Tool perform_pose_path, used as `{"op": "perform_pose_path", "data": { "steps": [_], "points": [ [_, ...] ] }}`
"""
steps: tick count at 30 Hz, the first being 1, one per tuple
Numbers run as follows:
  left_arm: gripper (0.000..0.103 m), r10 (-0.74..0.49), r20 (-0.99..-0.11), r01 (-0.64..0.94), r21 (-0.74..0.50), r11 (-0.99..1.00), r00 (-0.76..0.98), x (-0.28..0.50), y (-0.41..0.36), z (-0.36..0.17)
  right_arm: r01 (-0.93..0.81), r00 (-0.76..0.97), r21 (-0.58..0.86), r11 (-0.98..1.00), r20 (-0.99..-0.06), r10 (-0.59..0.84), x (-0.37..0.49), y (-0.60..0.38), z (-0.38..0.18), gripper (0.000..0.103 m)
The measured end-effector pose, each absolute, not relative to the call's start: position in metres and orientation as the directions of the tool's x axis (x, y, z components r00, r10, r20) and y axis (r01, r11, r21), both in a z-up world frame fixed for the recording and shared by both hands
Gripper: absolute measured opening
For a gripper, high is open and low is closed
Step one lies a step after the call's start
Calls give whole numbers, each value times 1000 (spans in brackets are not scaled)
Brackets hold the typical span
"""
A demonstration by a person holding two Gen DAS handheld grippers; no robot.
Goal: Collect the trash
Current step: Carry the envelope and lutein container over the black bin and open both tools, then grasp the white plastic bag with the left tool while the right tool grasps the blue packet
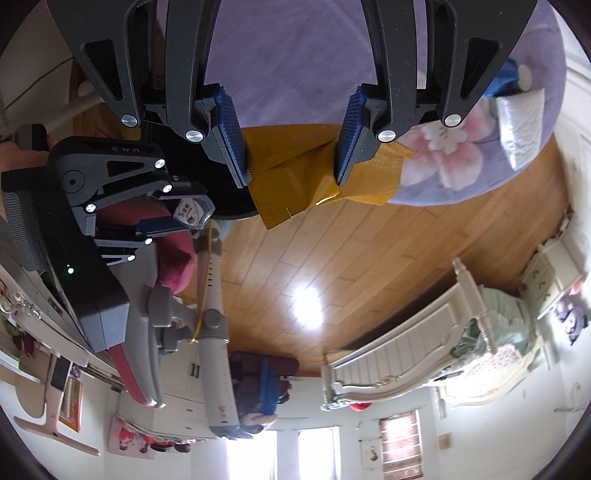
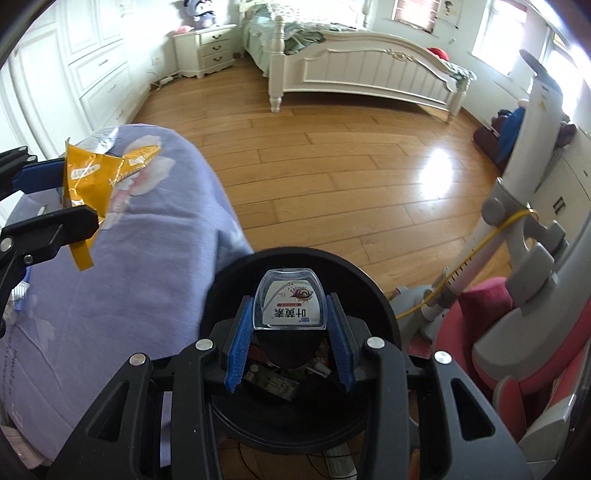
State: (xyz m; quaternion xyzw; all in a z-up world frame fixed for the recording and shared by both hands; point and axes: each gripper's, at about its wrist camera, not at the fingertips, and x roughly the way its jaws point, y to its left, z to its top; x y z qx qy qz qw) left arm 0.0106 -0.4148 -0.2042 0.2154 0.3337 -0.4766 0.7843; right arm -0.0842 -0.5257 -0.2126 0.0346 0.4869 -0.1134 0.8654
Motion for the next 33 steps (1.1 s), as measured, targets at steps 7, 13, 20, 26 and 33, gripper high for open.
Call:
{"op": "perform_pose_path", "data": {
  "steps": [7, 13, 20, 26, 33],
  "points": [
    [47, -605, -750, 909, -15, 418, 266, -3, -458, -219, 270, 473, -36, 962, -865, -165, -97, -551, -233, 38],
    [49, -595, -772, 920, -36, 389, 222, -8, -484, -234, 295, 457, -21, 955, -875, -161, -100, -563, -243, 38],
    [53, -581, -785, 922, -32, 387, 217, -9, -495, -243, 342, 441, -14, 940, -880, -173, -101, -576, -248, 43],
    [60, -579, -783, 916, -31, 401, 227, -5, -491, -241, 356, 442, -30, 934, -875, -196, -102, -577, -247, 68],
    [63, -583, -778, 914, -29, 404, 233, -6, -484, -236, 351, 444, -38, 936, -873, -202, -100, -573, -244, 68]
  ]
}}
